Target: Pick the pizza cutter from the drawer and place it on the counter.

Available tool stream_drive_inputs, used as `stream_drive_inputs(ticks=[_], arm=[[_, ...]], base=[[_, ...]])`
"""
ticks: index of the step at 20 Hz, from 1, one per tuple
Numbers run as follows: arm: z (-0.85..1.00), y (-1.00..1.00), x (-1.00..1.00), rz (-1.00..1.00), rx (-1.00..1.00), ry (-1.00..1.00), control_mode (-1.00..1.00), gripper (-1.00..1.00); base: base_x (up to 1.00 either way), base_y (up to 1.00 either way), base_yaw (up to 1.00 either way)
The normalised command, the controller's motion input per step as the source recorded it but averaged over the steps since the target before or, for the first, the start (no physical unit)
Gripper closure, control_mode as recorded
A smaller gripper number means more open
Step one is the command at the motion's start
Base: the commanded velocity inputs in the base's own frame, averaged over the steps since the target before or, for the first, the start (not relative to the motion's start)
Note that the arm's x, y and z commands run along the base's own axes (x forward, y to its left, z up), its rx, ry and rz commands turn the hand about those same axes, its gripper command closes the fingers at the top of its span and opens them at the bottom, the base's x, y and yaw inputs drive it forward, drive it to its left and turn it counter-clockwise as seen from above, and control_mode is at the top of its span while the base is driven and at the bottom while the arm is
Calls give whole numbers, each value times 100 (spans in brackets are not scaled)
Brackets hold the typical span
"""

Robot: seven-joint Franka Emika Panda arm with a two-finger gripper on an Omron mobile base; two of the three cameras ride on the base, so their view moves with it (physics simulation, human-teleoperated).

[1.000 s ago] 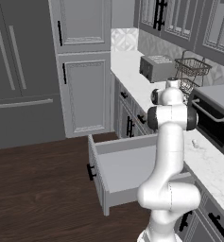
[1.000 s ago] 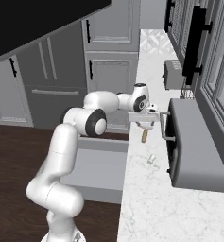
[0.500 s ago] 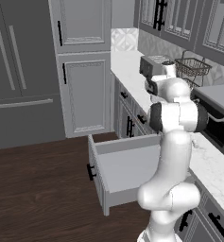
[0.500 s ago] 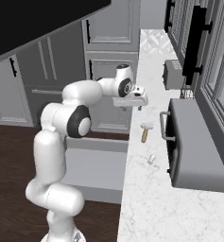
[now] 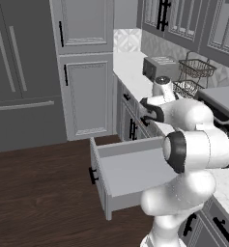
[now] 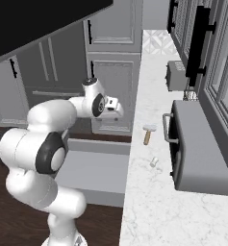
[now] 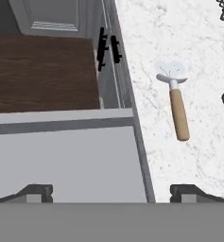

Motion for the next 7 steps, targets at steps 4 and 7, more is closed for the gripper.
stream_drive_inputs(ticks=[4,7], arm=[[8,73,-99,19,0,-17,-100,-100],[31,81,-80,23,0,-14,-100,-100]], base=[[0,0,0],[0,0,0]])
